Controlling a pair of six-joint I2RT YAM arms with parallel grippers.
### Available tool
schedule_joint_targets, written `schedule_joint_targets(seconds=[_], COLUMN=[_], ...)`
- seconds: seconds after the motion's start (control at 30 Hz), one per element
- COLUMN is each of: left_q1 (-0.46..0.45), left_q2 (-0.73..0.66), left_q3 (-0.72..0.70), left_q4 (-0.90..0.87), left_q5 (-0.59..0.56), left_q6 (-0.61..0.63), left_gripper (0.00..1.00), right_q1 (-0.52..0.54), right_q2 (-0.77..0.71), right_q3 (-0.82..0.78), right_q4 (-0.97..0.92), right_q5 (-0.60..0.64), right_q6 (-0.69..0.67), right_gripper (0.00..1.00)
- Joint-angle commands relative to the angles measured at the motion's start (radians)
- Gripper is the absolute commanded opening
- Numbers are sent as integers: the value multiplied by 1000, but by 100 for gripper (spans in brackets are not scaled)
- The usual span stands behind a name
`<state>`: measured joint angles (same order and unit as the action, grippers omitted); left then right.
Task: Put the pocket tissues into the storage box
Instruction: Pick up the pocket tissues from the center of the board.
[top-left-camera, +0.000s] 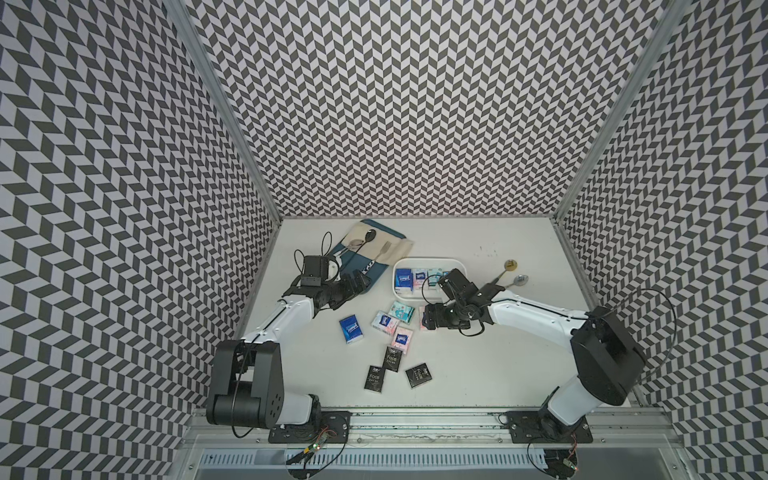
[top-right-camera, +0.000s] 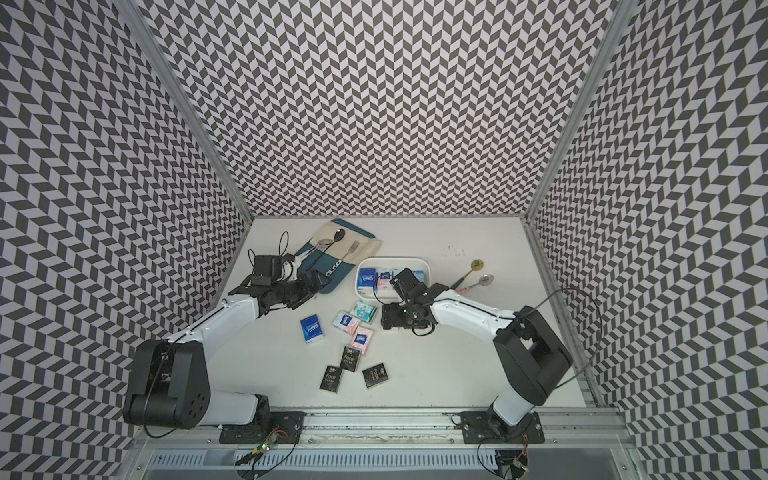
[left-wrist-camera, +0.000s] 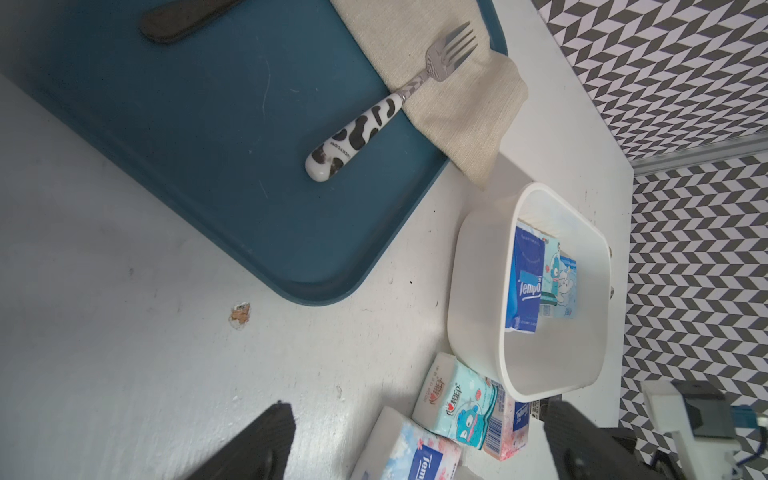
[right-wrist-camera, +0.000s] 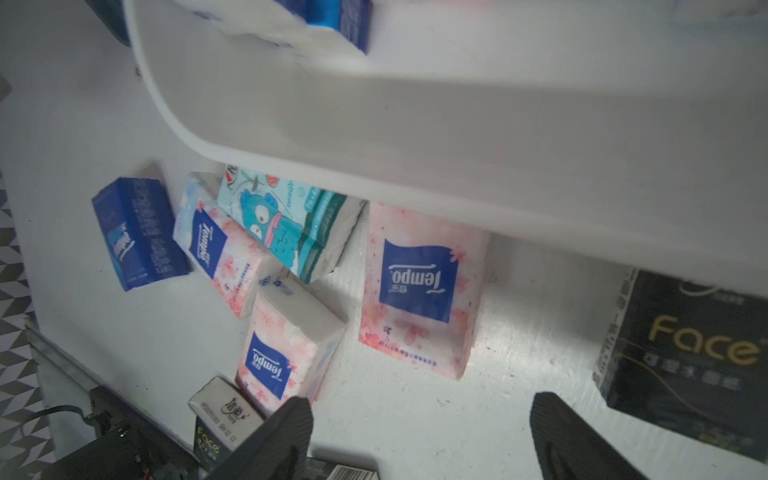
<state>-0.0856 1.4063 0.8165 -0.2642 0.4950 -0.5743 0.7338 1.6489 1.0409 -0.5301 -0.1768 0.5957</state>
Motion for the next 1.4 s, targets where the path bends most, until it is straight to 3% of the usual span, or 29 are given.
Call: schedule_joint_targets(seconds=[0.0,0.53,0.67,0.83,0.97,1.37], left_q1=[-6,1,2,6,7,7], left_q2=[-9,-10,-8,-10,-11,-23], left_q3=[11,-7,-9,-13,-13,-11], left_q4=[0,2,2,2,2,-6], left_q5=[5,-1,-1,1,3,0], left_q6=[10,27,26,27,27,22], left_gripper=[100,100,100,100,100,100], right_q1=[17,34,39,41,42,42], right_q2=[43,238,262,251,224,45], right_q3=[45,181,191,183,171,100], right_q4=[46,-2,-5,-7,-8,5], right_q5=[52,174,171,175,173,-73], right_q6=[3,30,29,29,21,-93], right_gripper=[87,80,72,55,51,47])
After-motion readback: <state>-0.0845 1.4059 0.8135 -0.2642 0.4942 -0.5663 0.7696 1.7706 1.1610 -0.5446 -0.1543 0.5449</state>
